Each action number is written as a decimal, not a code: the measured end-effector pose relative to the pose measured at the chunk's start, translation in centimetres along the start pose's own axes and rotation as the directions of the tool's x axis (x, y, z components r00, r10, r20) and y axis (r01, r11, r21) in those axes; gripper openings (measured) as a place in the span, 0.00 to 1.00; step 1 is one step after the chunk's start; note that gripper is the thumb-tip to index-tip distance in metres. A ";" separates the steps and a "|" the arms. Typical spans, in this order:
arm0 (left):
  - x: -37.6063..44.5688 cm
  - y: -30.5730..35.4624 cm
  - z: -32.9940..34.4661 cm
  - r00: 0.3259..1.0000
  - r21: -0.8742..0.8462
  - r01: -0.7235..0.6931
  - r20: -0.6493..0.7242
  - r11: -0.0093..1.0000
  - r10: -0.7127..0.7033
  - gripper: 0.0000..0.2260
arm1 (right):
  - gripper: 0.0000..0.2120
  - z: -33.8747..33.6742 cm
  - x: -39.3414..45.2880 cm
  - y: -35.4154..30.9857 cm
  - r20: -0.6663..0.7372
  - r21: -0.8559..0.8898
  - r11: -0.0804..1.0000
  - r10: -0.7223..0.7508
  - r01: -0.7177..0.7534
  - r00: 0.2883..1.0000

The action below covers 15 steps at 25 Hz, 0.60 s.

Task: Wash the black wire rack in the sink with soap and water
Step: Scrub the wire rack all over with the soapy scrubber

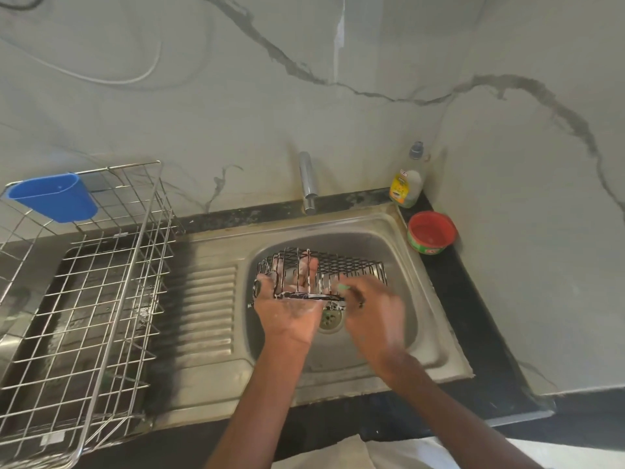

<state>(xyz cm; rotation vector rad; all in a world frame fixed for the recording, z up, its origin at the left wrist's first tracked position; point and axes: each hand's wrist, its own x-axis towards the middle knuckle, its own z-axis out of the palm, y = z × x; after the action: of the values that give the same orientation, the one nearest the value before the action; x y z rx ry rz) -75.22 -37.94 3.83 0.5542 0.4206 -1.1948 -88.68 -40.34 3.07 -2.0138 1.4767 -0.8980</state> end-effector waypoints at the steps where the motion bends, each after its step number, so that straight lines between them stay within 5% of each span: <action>1: 0.3 0.0 0.0 1.000 0.003 0.004 -0.004 1.000 -0.004 0.21 | 0.11 0.7 -0.3 -1.6 0.030 0.035 0.991 -0.129 0.128 0.991; 3: 0.7 0.3 -0.1 1.000 -0.034 0.014 -0.011 0.999 -0.014 0.23 | 0.13 1.2 -0.4 -3.2 0.085 0.048 0.948 -0.317 0.314 0.945; 5: 0.9 0.4 -0.1 1.000 -0.094 0.018 -0.009 0.995 -0.019 0.21 | 0.15 0.1 0.4 -1.0 0.101 -0.009 0.936 -0.349 0.352 0.932; 10: 1.0 0.4 -0.3 0.999 -0.133 0.020 -0.041 0.991 -0.025 0.22 | 0.13 -2.3 0.5 4.4 -0.036 -0.179 0.981 0.075 -0.080 0.997; 15: 0.6 0.0 -0.2 0.998 -0.137 -0.013 -0.061 0.991 0.004 0.24 | 0.18 -0.1 -0.3 0.9 0.123 -0.134 0.963 -0.219 0.235 0.968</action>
<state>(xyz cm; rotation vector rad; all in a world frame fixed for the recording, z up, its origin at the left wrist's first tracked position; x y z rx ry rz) -75.05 -38.28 3.31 0.4740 0.5478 -1.1335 -89.40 -40.37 2.46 -2.3392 1.3055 -0.7740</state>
